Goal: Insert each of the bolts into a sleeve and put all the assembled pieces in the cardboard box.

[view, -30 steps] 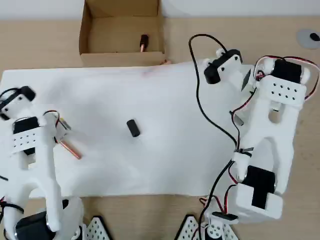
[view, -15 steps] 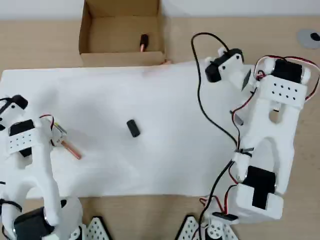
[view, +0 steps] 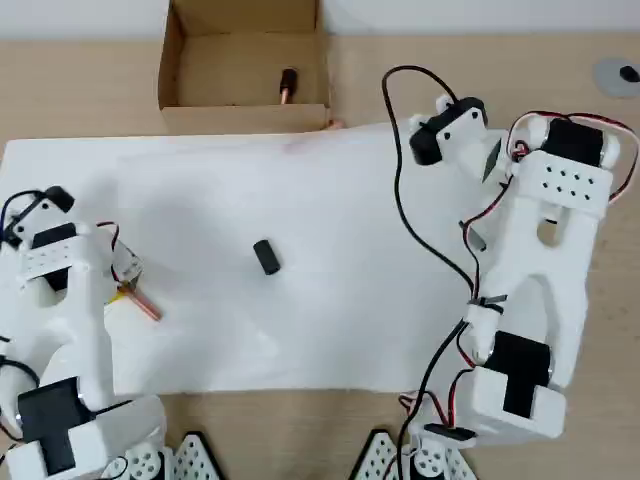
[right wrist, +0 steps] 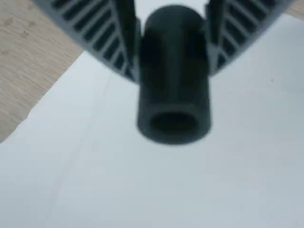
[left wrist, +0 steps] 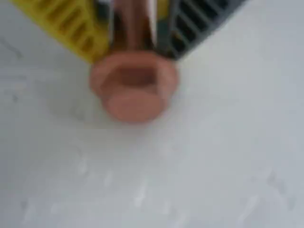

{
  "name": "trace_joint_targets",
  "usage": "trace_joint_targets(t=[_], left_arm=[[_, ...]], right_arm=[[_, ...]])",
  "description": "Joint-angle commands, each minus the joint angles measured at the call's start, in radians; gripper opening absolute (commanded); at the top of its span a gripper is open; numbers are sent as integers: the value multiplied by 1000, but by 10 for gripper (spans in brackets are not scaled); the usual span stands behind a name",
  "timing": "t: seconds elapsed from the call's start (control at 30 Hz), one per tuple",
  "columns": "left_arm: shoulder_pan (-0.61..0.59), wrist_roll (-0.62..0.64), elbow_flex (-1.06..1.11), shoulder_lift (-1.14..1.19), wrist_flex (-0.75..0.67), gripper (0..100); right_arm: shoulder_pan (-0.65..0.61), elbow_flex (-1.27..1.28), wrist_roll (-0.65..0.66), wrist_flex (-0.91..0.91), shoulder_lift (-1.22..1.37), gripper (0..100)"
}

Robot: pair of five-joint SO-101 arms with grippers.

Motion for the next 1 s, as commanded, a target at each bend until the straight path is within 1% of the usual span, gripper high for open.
trace_joint_targets(t=[0.0,0.1,0.2,0.3,0.43,0.53,0.63,0.73,0.87,0.97], left_arm=[[-14,-25,-5,42,-29,8],[-23,-18,-6,19,-29,9],[-23,-18,-8,-73,-23,9],[-25,-18,-31,-252,-17,9],[6,-29,-46,-582,-21,9],[81,-101,-32,-811,-41,9],[183,-163,57,-1001,-101,8],[245,-226,146,-1162,-161,8],[265,-285,245,-1365,-279,8],[267,-325,348,-1474,-367,7]], right_arm=[[-8,-4,-12,14,-50,11],[-8,-4,-12,14,-50,11],[-8,-4,-12,14,-50,11],[-8,-8,-12,14,-50,11],[-28,-22,-44,-9,-51,11],[-90,-84,-100,-35,-51,11],[-168,-189,-135,-34,-65,11],[-271,-285,-146,-31,-140,11],[-440,-338,-146,-28,-315,11],[-518,-321,-192,-11,-446,11]])
